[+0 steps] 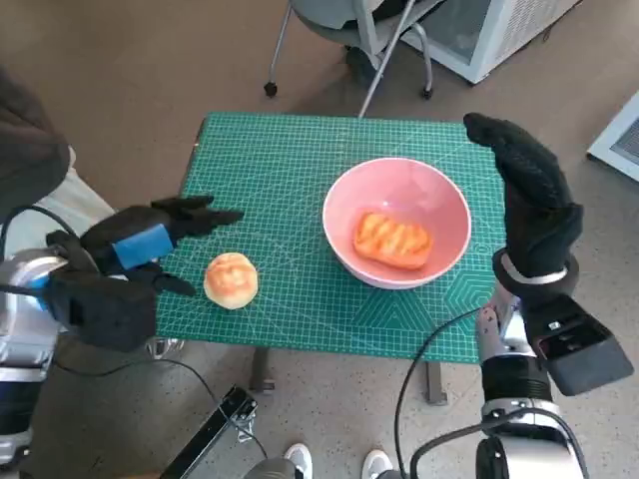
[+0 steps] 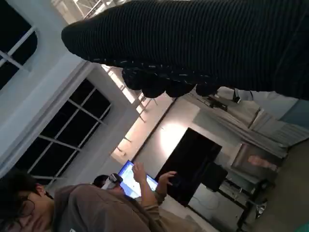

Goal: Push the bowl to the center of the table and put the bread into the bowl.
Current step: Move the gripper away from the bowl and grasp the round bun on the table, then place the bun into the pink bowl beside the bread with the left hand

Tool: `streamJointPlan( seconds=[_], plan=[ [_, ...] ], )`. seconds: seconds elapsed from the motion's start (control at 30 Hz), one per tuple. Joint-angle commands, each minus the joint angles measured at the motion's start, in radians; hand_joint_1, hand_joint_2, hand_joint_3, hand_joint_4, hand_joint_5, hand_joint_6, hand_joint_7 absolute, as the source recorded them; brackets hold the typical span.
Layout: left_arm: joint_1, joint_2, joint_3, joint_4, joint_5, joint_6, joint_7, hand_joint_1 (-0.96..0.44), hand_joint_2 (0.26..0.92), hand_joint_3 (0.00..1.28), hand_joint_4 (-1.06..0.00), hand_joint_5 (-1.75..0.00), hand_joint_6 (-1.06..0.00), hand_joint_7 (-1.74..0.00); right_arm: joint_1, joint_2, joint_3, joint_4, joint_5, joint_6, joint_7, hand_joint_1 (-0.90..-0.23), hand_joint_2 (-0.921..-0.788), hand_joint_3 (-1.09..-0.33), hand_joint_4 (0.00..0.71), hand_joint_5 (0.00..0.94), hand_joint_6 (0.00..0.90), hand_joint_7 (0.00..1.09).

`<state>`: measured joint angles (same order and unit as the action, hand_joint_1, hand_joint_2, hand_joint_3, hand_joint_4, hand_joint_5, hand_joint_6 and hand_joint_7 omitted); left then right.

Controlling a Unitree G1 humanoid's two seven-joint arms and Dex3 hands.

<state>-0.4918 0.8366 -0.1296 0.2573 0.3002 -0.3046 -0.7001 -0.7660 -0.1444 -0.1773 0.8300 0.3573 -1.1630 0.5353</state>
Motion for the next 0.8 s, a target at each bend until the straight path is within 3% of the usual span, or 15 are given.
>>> streamJointPlan(
  seconds=[0.03, 0.43, 0.5, 0.63, 0.67, 0.7, 0.73, 0.77, 0.8],
  plan=[
    [-0.03, -0.038, -0.068, 0.075, 0.082, 0.014, 0.027, -0.15, 0.791, 0.0, -0.23, 0.0, -0.37, -0.04, 0.001, 0.006, -0.004, 0.015, 0.02, 0.014, 0.023, -0.589, -0.921, -0.69, 0.333, 0.0, 0.029, 0.84],
    [-0.145, -0.144, -0.227, 0.368, 0.259, -0.009, 0.117, -0.16, 0.798, 0.0, -0.25, -0.01, -0.37, -0.02, 0.005, 0.006, -0.01, 0.006, 0.023, 0.017, 0.038, -0.587, -0.921, -0.684, 0.333, 0.0, 0.03, 0.84],
    [-0.165, -0.158, -0.25, 0.419, 0.285, -0.022, 0.147, -0.14, 0.808, 0.01, -0.29, -0.02, -0.4, -0.03, 0.005, 0.004, -0.011, 0.006, 0.022, 0.016, 0.038, -0.586, -0.921, -0.684, 0.333, 0.0, 0.03, 0.84],
    [-0.204, -0.177, -0.289, 0.517, 0.335, -0.058, 0.225, -0.08, 0.873, 0.02, -0.54, -0.06, -0.61, -0.08, 0.009, 0.003, -0.012, 0.0, 0.02, 0.015, 0.037, -0.585, -0.921, -0.685, 0.333, 0.0, 0.03, 0.84],
    [-0.213, -0.178, -0.296, 0.537, 0.344, -0.071, 0.243, -0.18, 0.891, 0.08, -0.68, -0.12, -0.59, -0.53, 0.009, 0.002, -0.013, -0.001, 0.019, 0.015, 0.037, -0.584, -0.921, -0.685, 0.333, 0.0, 0.03, 0.84],
    [-0.223, -0.174, -0.301, 0.554, 0.351, -0.091, 0.262, -0.21, 0.897, 0.1, -0.72, -0.14, -0.58, -0.7, 0.01, 0.002, -0.013, -0.003, 0.019, 0.016, 0.036, -0.584, -0.921, -0.685, 0.332, 0.0, 0.03, 0.84],
    [-0.232, -0.171, -0.305, 0.568, 0.356, -0.106, 0.276, -0.14, 0.905, 0.1, -0.71, -0.52, -0.57, -0.88, 0.011, 0.002, -0.014, -0.005, 0.019, 0.017, 0.036, -0.583, -0.921, -0.685, 0.332, 0.0, 0.03, 0.84],
    [-0.243, -0.165, -0.303, 0.575, 0.353, -0.126, 0.284, -0.09, 0.911, 0.1, -0.7, -0.77, -0.56, -1.0, 0.01, 0.001, -0.015, -0.007, 0.018, 0.018, 0.034, -0.583, -0.921, -0.685, 0.332, 0.0, 0.029, 0.84],
    [-0.252, -0.161, -0.302, 0.582, 0.35, -0.141, 0.29, -0.07, 0.913, 0.1, -0.69, -0.86, -0.57, -1.03, 0.01, 0.0, -0.015, -0.007, 0.018, 0.018, 0.033, -0.582, -0.921, -0.685, 0.332, 0.0, 0.029, 0.84]
  ],
)
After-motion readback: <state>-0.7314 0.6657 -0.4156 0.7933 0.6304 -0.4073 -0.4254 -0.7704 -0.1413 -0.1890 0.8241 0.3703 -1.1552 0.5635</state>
